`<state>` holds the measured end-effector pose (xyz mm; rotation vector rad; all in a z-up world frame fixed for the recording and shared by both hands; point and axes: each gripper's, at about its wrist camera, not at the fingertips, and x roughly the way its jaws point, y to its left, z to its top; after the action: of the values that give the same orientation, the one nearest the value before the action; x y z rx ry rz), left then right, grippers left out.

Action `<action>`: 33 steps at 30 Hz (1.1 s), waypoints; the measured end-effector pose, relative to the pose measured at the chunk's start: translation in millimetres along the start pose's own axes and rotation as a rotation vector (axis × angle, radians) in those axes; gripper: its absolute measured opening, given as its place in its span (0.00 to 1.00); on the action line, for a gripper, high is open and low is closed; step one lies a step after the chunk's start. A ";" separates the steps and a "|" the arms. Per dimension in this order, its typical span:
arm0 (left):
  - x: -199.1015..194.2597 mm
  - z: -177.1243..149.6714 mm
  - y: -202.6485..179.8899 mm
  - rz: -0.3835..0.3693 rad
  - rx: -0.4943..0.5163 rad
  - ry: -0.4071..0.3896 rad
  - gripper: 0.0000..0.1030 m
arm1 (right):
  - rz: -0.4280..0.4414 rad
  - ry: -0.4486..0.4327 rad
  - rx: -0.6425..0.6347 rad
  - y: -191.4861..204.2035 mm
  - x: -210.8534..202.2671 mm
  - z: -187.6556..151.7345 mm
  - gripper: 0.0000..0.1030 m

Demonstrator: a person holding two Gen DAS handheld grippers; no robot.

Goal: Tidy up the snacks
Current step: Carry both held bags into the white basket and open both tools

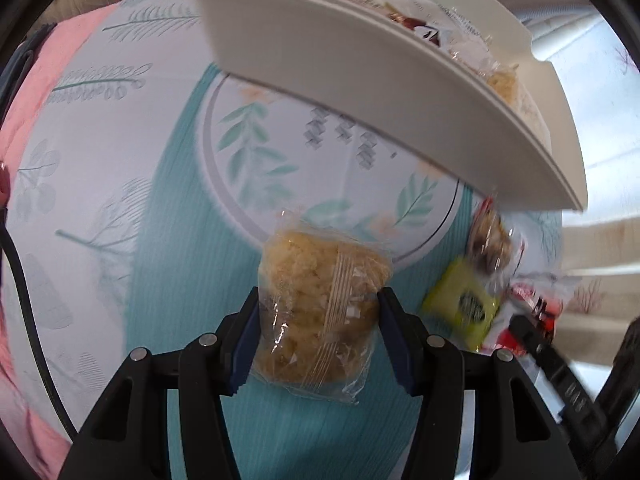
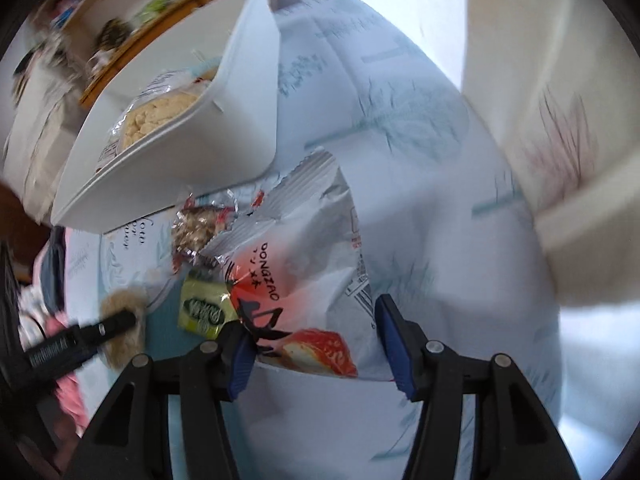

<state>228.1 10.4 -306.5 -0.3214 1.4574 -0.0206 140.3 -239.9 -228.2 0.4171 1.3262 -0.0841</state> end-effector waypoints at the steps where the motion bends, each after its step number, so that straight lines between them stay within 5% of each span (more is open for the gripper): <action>1: -4.2 -1.9 4.8 0.004 0.013 0.012 0.53 | -0.002 0.005 0.019 3.2 -3.0 -3.0 0.54; 6: -37.5 -2.6 29.9 0.010 0.079 0.061 0.53 | -0.056 0.107 0.119 22.1 -7.2 -14.8 0.54; 12: -92.8 12.0 36.5 -0.012 0.169 0.025 0.53 | -0.067 0.242 0.265 45.3 -3.5 -31.5 0.54; 19: -151.1 38.8 34.3 -0.023 0.244 -0.031 0.53 | 0.088 0.341 0.450 73.6 -1.9 -40.7 0.53; 33: -180.8 107.9 29.1 -0.034 0.284 -0.031 0.53 | 0.257 0.408 0.369 167.5 -1.7 -39.7 0.53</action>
<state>306.2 97.6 -129.1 -0.1141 1.3969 -0.2466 152.5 -72.0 -192.3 0.9537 1.6498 -0.0287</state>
